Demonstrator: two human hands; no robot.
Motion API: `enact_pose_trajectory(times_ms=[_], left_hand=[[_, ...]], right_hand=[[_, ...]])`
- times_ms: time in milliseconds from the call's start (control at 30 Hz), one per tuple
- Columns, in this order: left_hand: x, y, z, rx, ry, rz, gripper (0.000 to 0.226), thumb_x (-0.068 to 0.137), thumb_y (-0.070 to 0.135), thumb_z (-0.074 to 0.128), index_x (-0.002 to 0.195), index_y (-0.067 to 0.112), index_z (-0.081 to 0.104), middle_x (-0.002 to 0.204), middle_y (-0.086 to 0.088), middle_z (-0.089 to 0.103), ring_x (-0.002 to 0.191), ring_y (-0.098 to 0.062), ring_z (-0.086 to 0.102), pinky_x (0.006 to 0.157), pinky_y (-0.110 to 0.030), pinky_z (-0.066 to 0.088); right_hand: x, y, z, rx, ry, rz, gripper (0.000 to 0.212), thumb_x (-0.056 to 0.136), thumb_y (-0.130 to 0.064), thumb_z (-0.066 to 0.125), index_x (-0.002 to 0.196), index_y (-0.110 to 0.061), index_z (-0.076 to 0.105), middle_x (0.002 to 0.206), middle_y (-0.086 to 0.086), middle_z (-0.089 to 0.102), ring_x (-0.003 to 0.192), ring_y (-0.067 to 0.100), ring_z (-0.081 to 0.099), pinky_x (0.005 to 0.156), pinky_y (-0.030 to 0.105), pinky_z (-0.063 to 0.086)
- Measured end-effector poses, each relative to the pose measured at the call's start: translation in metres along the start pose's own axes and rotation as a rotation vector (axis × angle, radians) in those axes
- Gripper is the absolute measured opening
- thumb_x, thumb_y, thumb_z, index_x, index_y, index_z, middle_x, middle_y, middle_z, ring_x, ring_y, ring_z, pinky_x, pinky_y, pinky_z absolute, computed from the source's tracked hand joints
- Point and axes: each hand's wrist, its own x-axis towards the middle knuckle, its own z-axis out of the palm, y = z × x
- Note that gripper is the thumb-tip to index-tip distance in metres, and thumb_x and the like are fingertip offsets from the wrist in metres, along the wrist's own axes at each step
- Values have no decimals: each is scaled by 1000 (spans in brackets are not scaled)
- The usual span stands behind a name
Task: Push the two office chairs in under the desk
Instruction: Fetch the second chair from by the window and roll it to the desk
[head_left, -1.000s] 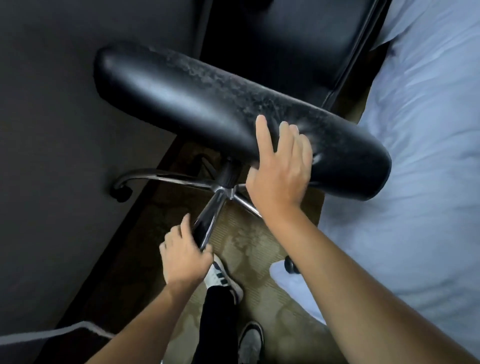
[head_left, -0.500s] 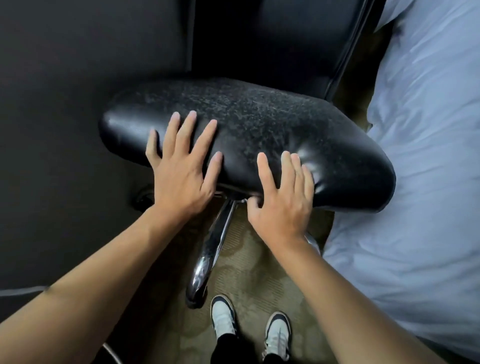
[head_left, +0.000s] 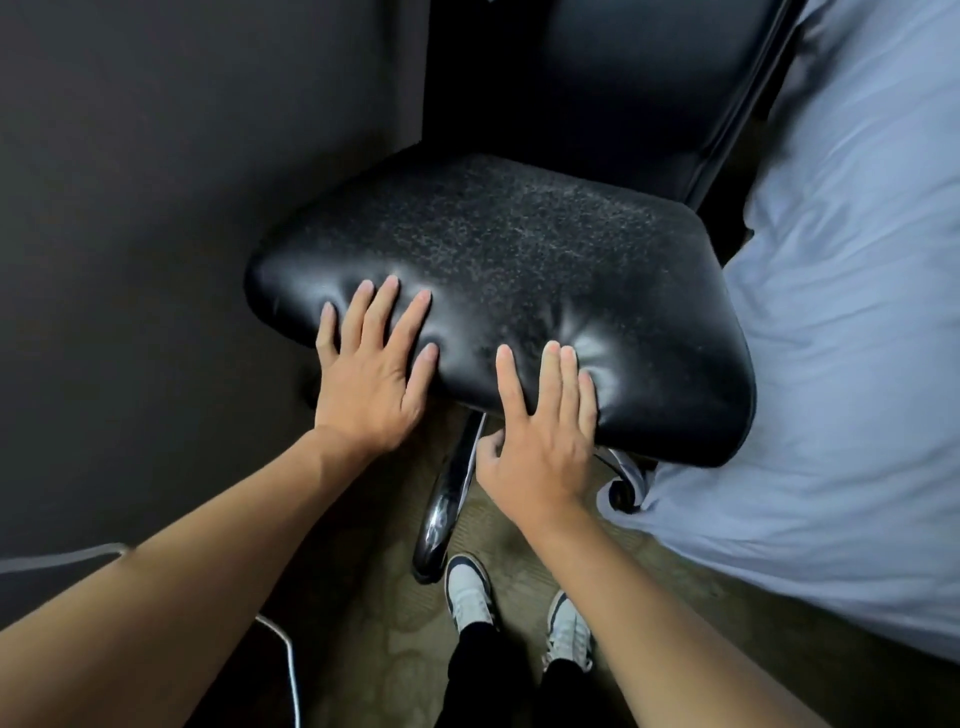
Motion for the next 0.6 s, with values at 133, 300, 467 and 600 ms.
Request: enact_pose_trajectory(times_ms=[133,300,467,600], left_hand=[[-34,-11,-5,-12,-101,4,56,98,52,22,151,34,19,160,-4,20,148,-23,9,117,-50,3],[-71,-30,-19,13,-275,19,63,94,62,20,152,42,2,163,1,4,149,-18,-3,118,-48,2],[-105,-38,-24,32,-466,1,75,91,62,30,148,43,-16,162,4,-14,147,-18,-15,118,-49,4],[-125,-27,-37,0,-597,-90,79,90,56,42,152,37,-3,163,1,-6,149,-22,-7,117,-49,11]], right_hand=[[-32,-13,-6,19,-119,-17,90,68,-25,50,153,-17,22,155,31,19,146,41,12,119,53,11],[-68,-22,-19,66,-314,-60,94,71,-26,51,155,-22,9,159,26,3,148,35,-5,121,47,4],[-99,-30,-22,157,-524,-96,93,74,-25,45,154,-27,-4,158,19,-20,145,28,-26,119,39,-9],[-117,-28,-32,266,-720,-71,80,84,-24,47,154,-32,8,162,7,-13,148,18,-16,119,32,2]])
